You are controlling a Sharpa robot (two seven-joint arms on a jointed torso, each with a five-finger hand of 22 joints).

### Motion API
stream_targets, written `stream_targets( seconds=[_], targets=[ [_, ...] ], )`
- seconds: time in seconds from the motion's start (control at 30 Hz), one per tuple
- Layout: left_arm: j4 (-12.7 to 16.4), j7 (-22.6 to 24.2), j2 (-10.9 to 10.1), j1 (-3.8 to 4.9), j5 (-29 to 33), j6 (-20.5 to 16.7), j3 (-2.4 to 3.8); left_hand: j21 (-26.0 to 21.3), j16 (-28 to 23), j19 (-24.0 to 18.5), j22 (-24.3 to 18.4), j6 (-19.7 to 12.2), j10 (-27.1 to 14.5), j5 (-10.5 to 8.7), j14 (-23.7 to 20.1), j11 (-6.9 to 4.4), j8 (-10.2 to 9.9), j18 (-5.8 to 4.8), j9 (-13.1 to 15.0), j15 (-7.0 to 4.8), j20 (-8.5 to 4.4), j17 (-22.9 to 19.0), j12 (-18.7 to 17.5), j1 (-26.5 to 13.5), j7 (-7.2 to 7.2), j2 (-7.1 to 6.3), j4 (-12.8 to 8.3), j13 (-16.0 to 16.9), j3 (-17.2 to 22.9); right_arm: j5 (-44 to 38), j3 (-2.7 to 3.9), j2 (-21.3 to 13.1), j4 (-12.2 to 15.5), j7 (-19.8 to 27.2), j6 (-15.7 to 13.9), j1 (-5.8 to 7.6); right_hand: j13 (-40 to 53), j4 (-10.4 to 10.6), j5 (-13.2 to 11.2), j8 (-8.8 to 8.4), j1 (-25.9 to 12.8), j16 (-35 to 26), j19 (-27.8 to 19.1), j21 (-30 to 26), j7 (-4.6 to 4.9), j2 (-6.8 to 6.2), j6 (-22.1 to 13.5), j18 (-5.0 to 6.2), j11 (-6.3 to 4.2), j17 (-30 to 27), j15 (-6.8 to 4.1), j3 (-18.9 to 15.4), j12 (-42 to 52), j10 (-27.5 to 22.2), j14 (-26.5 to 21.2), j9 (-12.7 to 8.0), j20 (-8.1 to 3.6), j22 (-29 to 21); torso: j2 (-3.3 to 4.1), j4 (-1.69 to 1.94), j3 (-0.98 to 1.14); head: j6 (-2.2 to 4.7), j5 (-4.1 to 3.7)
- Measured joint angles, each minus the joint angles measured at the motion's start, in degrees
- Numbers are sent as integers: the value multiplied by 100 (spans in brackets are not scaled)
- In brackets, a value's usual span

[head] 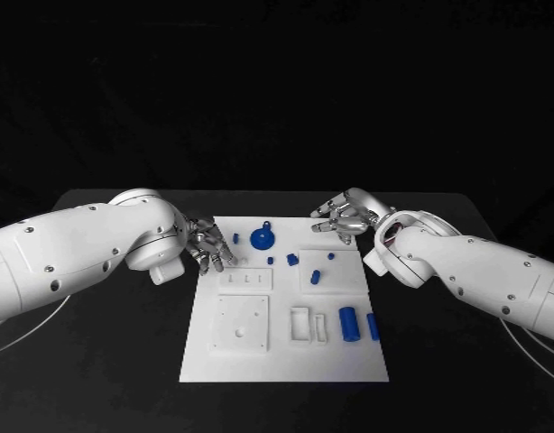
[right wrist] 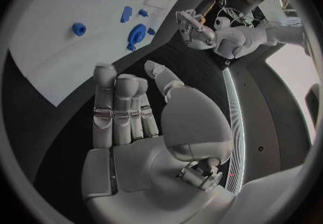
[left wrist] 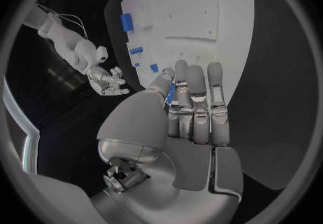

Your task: Assemble the parts on the task board

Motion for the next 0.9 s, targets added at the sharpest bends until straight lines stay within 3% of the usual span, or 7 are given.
stream_targets(
  seconds=[0.1,0.2,0.37,0.47,0.53,0.67,0.9],
  targets=[
    [254,140,-202,0,132,-285,3,-228,-285,12,-174,-11,0,-110,-31,17,-4,0,-180,31,29,-118,-335,27,50,-25,110,0,-39,-444,-1,76,-22,-18,255,74,319,-43,-299,0,31,265,0,302,-22,61,61,0,1,248,18,-24,268,128,18,0,0,2,0,9,-8,28,15],
    [496,312,-387,0,278,-548,4,-467,-581,32,-363,11,10,-130,-42,68,-4,0,-330,85,90,-226,-659,150,72,-133,172,0,-33,-928,1,187,-74,-41,529,169,533,-106,-737,0,82,408,0,463,-46,111,146,0,-9,390,18,38,440,216,18,0,0,1,-3,23,-20,47,34],
    [830,642,-615,0,512,-959,-9,-766,-972,40,-595,33,-7,-130,-59,128,-4,0,-472,147,124,-344,-1010,295,94,-200,259,-2,-19,-1769,-22,405,-228,-106,966,300,832,-88,-1032,0,82,546,0,615,-65,111,194,0,-19,547,18,85,634,329,18,1,0,1,-11,68,-57,69,51],
    [942,799,-685,0,615,-1159,-19,-953,-1220,74,-741,52,-20,-130,-25,141,-4,1,-536,197,195,-404,-1171,375,113,-245,310,-2,7,-2148,-51,514,-311,-147,1161,358,983,28,-1190,0,82,625,0,718,-79,111,224,0,-18,631,18,37,710,373,18,1,0,1,-14,101,-82,73,55],
    [1015,909,-729,0,687,-1298,-26,-1045,-1327,119,-810,61,-20,-130,8,141,-4,0,-571,200,183,-404,-1229,426,122,-270,322,-2,19,-2394,-88,588,-371,-179,1302,398,1064,77,-1320,0,82,644,0,765,-89,111,277,0,-11,676,18,25,744,423,18,1,0,1,-17,124,-101,74,57],
    [1114,1075,-793,0,805,-1514,-36,-1158,-1416,167,-852,61,-20,-130,25,141,-4,0,-610,184,181,-363,-1278,456,122,-300,342,-2,39,-2771,-185,719,-442,-234,1579,488,1155,100,-1924,0,189,700,0,820,-131,139,434,0,-29,743,18,103,772,442,18,1,0,0,-17,154,-137,78,62],
    [1211,1271,-834,0,951,-1758,-42,-1226,-1461,218,-851,81,-20,-108,45,140,-4,0,-629,204,192,-309,-1305,515,142,-300,365,-1,63,-3296,-358,876,-487,-348,2003,589,1270,219,-2275,0,241,767,0,919,-211,147,680,0,-38,826,38,281,773,492,38,4,0,0,-17,192,-183,84,61]
  ],
)
